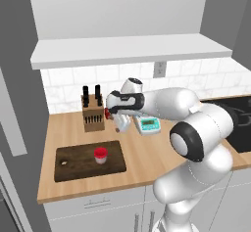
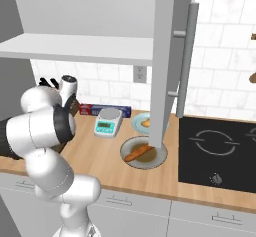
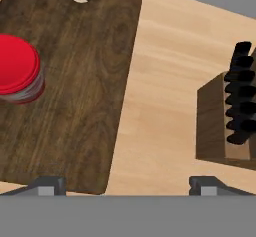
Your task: From the different types of pastries on the counter, select a croissant and place it on the cutting board. Then retrieve a jar of jam from the cabinet and place it alongside the croissant on the cutting board.
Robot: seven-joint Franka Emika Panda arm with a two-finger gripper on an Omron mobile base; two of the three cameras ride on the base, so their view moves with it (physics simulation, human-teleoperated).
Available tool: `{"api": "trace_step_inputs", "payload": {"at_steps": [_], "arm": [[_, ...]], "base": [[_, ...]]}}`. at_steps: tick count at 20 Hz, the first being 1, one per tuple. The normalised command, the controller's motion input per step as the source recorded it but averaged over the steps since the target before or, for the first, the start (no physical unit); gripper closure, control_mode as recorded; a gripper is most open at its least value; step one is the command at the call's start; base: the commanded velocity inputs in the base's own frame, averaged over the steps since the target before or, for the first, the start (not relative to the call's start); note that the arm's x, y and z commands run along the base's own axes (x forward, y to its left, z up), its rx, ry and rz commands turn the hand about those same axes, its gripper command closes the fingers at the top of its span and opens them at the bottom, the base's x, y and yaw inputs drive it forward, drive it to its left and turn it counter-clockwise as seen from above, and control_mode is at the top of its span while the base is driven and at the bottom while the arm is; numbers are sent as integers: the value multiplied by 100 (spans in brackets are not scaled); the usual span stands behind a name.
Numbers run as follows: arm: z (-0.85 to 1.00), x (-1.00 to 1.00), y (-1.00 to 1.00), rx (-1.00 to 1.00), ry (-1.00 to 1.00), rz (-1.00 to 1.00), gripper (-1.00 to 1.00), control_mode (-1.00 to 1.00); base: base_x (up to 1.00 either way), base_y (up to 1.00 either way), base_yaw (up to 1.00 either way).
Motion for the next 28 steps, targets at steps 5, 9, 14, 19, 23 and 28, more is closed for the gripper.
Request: {"api": "trace_step_inputs", "payload": {"at_steps": [5,9,14,19,23,28], "arm": [[11,5,-73,-15,1,-15,-100,-100],[3,1,-37,-11,2,-37,-100,-100],[0,0,-8,-1,1,-51,-100,-100],[0,-4,-8,0,0,-59,-100,-100],[0,-41,-27,2,1,-53,-100,-100],[0,-26,-44,4,9,-47,-100,-100]], "base": [[0,0,0],[0,0,0],[0,0,0],[0,0,0],[0,0,0],[0,0,0]]}}
